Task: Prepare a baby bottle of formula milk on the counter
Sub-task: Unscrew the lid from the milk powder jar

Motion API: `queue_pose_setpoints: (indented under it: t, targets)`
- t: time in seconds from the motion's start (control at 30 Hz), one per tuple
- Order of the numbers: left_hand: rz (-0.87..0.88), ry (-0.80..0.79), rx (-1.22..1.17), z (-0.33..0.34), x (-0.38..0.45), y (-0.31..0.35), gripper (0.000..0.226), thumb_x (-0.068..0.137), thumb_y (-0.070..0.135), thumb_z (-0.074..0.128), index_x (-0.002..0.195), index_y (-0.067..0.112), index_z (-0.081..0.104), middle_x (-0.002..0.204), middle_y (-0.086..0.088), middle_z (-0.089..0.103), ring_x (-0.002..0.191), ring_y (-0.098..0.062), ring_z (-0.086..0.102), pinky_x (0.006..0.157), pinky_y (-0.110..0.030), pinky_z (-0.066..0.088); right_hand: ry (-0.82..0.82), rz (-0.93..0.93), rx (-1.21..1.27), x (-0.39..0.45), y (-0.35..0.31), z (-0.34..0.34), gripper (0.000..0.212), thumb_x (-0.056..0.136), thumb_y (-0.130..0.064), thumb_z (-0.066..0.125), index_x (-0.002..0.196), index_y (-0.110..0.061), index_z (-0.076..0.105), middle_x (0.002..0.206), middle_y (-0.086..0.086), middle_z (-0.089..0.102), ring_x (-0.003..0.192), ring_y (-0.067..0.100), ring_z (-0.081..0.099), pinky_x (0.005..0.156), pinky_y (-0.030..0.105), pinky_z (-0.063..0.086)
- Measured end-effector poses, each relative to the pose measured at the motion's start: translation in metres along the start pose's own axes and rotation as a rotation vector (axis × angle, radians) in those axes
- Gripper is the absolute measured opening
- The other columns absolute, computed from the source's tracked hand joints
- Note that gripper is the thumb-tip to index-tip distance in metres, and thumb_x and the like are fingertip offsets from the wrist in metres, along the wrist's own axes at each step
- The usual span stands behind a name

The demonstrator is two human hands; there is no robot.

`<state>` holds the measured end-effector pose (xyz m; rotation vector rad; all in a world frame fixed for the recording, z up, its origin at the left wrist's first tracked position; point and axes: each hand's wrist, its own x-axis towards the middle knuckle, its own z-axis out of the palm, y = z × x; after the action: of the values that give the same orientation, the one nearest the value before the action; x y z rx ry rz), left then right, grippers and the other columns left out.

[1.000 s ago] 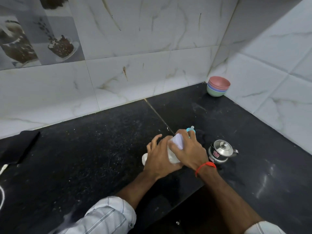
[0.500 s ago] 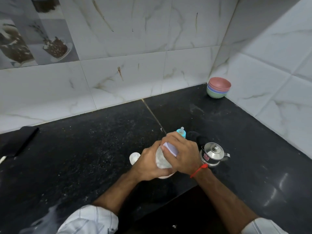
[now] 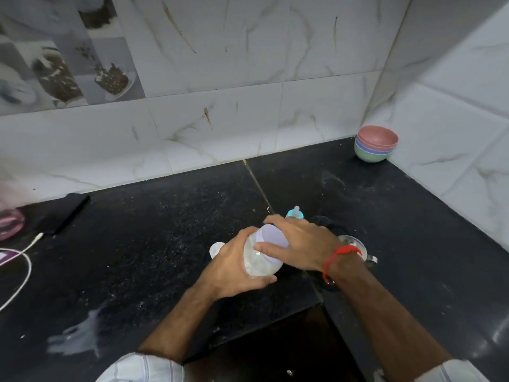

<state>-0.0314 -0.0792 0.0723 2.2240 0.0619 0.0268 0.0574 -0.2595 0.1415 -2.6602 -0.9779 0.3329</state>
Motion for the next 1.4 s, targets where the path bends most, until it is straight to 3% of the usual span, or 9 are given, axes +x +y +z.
queue_pose_setpoints:
  t: [0.1, 0.2, 0.3, 0.6, 0.8, 0.93, 1.03, 1.2, 1.4]
  targets:
    - [-0.037, 0.034, -0.002, 0.003, -0.008, 0.001, 0.106, 0.061, 0.049, 0.095, 0.147, 0.037, 0.033, 0.127, 0.036, 0.049, 0.117, 0.021, 0.046, 0.088, -0.009, 0.048, -0.214, -0.226, 0.239, -0.005, 0.004, -0.009, 0.088, 0.088, -0.032, 0.072, 0.154, -0.051, 0.017, 0.145, -0.001, 0.035, 0.132, 0.019, 0.038, 0.111, 0.039, 0.037]
    - [-0.049, 0.075, 0.013, 0.003, -0.017, 0.002, 0.106, 0.061, 0.050, 0.095, 0.146, 0.040, 0.033, 0.126, 0.040, 0.044, 0.115, 0.025, 0.041, 0.081, -0.006, 0.042, -0.223, -0.218, 0.307, -0.004, 0.011, -0.007, 0.093, 0.086, -0.049, 0.075, 0.154, -0.056, 0.011, 0.152, -0.005, 0.025, 0.138, 0.015, 0.025, 0.117, 0.040, 0.027]
    - [-0.050, 0.063, 0.031, 0.003, -0.021, 0.001, 0.106, 0.058, 0.055, 0.095, 0.144, 0.044, 0.034, 0.129, 0.036, 0.050, 0.119, 0.017, 0.049, 0.086, -0.014, 0.050, -0.160, -0.197, 0.256, 0.004, 0.015, 0.006, 0.073, 0.086, -0.064, 0.065, 0.149, -0.051, 0.031, 0.137, -0.004, 0.050, 0.126, 0.014, 0.046, 0.112, 0.045, 0.042]
    - [-0.014, -0.019, 0.056, -0.021, -0.021, -0.018, 0.104, 0.055, 0.054, 0.095, 0.139, 0.053, 0.034, 0.132, 0.029, 0.052, 0.121, 0.001, 0.057, 0.093, -0.026, 0.056, -0.180, -0.349, 0.414, 0.000, 0.005, 0.025, 0.068, 0.074, -0.031, 0.070, 0.135, -0.047, 0.045, 0.137, -0.013, 0.037, 0.132, 0.013, 0.043, 0.106, 0.042, 0.048]
    - [0.010, -0.111, 0.029, -0.037, -0.018, -0.048, 0.101, 0.058, 0.052, 0.096, 0.136, 0.056, 0.032, 0.133, 0.026, 0.052, 0.121, -0.001, 0.059, 0.094, -0.022, 0.057, -0.028, -0.408, 0.528, 0.001, 0.008, 0.038, 0.067, 0.072, -0.007, 0.074, 0.129, -0.035, 0.049, 0.139, -0.004, 0.034, 0.137, 0.020, 0.039, 0.110, 0.040, 0.045]
    - [-0.017, 0.030, -0.076, -0.046, -0.028, -0.071, 0.101, 0.059, 0.052, 0.097, 0.132, 0.066, 0.029, 0.136, 0.030, 0.051, 0.125, 0.012, 0.052, 0.094, -0.008, 0.049, 0.138, -0.202, 0.647, 0.003, 0.022, 0.068, 0.058, 0.074, -0.018, 0.076, 0.122, -0.039, 0.049, 0.132, -0.006, 0.040, 0.131, 0.014, 0.043, 0.108, 0.033, 0.045]
    - [-0.019, 0.145, -0.142, -0.048, -0.036, -0.084, 0.102, 0.059, 0.050, 0.098, 0.135, 0.065, 0.032, 0.138, 0.032, 0.051, 0.130, 0.006, 0.052, 0.101, -0.015, 0.046, 0.200, -0.051, 0.536, 0.002, 0.029, 0.119, 0.043, 0.075, -0.028, 0.078, 0.105, -0.034, 0.047, 0.126, -0.010, 0.045, 0.123, 0.007, 0.047, 0.102, 0.029, 0.043]
    - [-0.002, 0.183, -0.160, -0.049, -0.041, -0.094, 0.106, 0.058, 0.045, 0.100, 0.138, 0.060, 0.032, 0.142, 0.031, 0.050, 0.134, 0.001, 0.051, 0.105, -0.017, 0.045, 0.189, 0.013, 0.404, -0.005, 0.038, 0.191, 0.037, 0.081, -0.025, 0.078, 0.097, -0.031, 0.045, 0.153, -0.013, 0.038, 0.152, 0.011, 0.017, 0.120, 0.041, 0.030]
    - [0.019, 0.156, -0.138, -0.052, -0.038, -0.102, 0.108, 0.056, 0.050, 0.099, 0.139, 0.061, 0.031, 0.144, 0.031, 0.047, 0.136, -0.001, 0.050, 0.109, -0.023, 0.045, 0.228, 0.031, 0.352, -0.008, 0.021, 0.179, 0.029, 0.089, -0.035, 0.062, 0.117, -0.027, 0.059, 0.160, -0.005, 0.034, 0.154, 0.008, 0.010, 0.122, 0.047, 0.030]
